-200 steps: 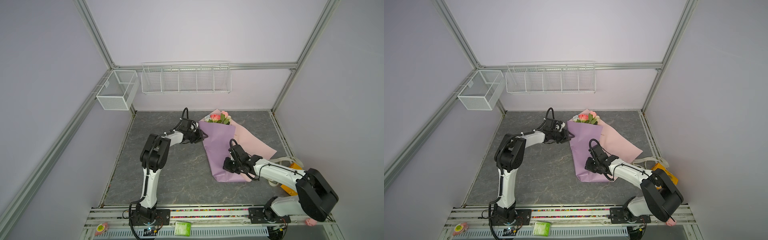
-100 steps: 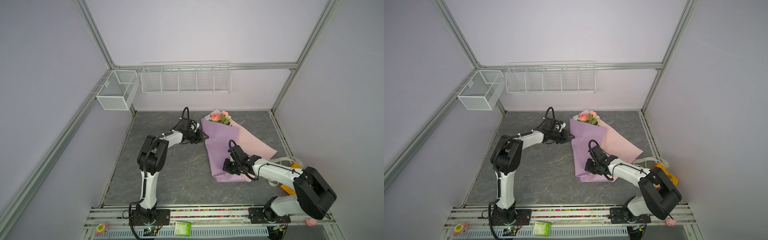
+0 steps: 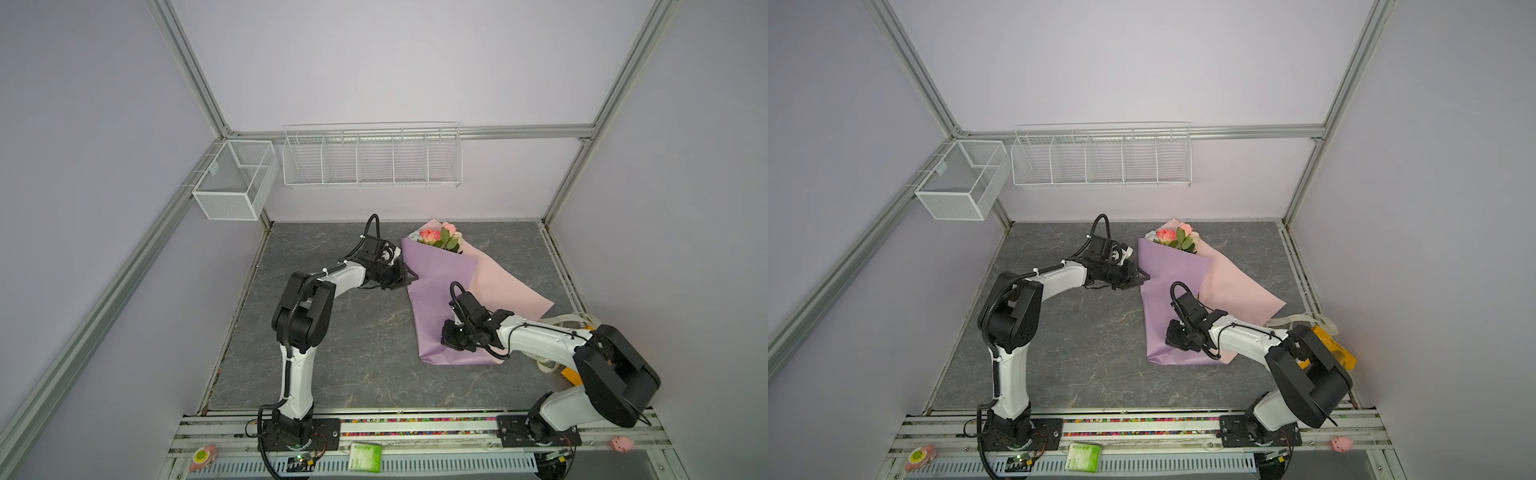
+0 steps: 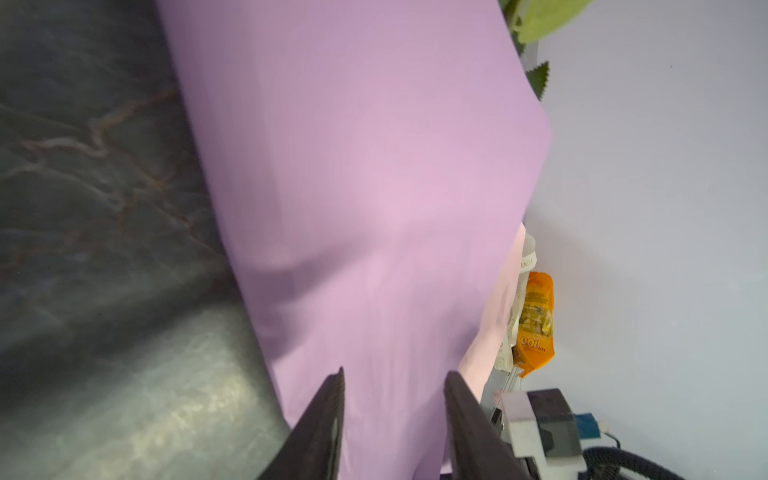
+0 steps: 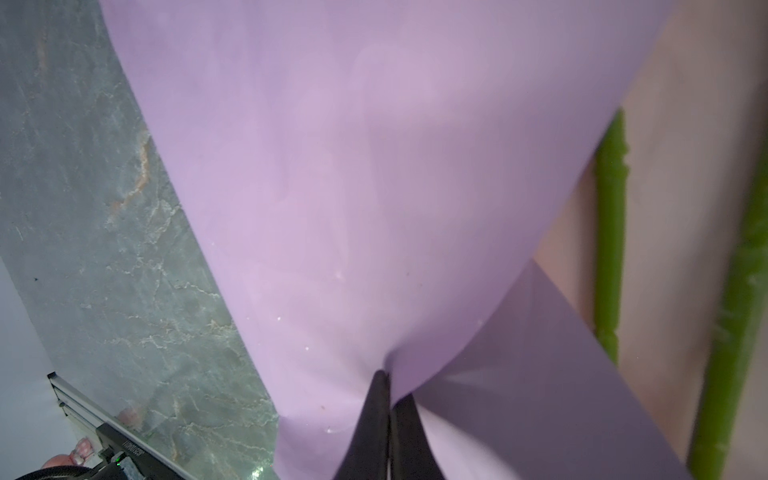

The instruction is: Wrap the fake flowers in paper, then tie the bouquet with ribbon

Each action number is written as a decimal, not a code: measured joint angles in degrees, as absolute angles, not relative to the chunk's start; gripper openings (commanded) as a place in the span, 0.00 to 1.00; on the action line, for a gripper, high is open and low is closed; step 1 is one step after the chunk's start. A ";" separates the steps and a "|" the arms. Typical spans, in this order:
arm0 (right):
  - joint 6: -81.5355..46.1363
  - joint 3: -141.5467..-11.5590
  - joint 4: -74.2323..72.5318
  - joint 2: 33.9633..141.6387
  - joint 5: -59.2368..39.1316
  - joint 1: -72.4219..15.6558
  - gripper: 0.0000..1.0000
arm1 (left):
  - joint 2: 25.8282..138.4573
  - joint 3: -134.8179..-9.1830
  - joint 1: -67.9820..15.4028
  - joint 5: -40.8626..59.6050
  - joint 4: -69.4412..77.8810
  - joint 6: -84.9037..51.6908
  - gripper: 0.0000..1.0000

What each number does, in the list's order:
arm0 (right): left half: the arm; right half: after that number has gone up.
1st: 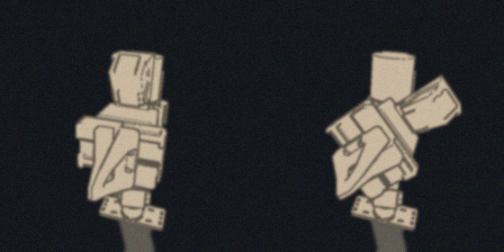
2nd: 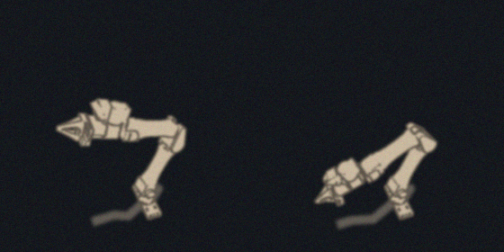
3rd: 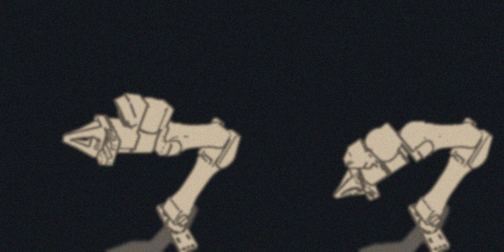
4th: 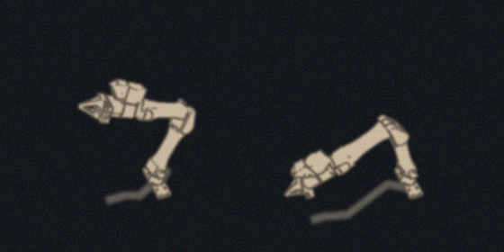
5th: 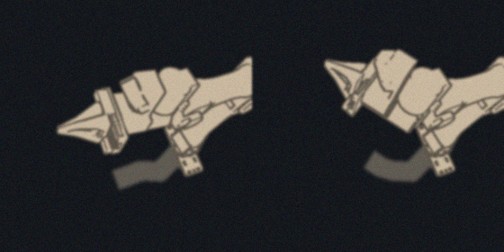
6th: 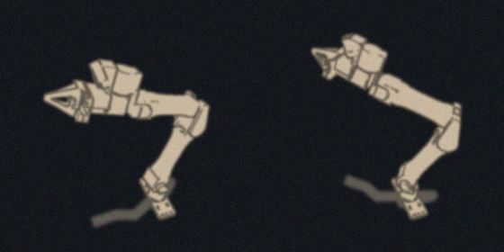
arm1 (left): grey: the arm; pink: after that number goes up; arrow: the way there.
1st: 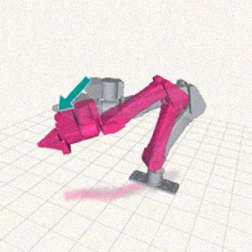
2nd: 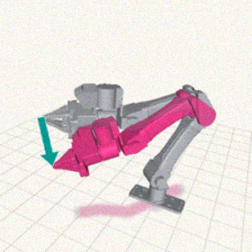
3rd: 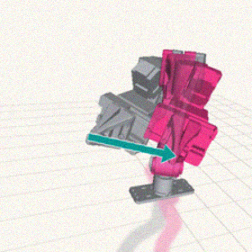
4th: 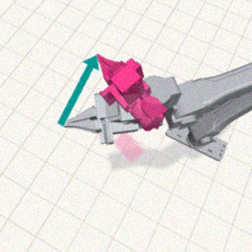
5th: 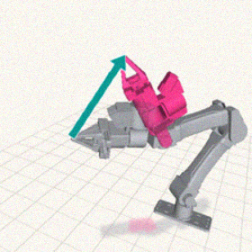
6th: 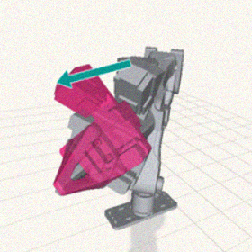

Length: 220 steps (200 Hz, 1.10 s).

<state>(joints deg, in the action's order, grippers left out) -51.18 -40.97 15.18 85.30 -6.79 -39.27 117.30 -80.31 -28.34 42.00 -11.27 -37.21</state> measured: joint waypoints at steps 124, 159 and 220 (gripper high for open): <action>-50.24 -41.21 17.15 82.39 -4.69 -39.59 0.24 | 119.92 -70.83 -34.74 43.88 -5.78 -39.44 0.34; -49.43 -41.36 19.88 79.33 -2.66 -41.30 0.42 | 119.66 -69.23 -34.61 44.71 -2.94 -39.57 0.34; -50.19 -45.43 19.99 80.93 0.34 -48.29 0.23 | 119.37 -68.53 -34.61 44.64 -1.80 -39.55 0.34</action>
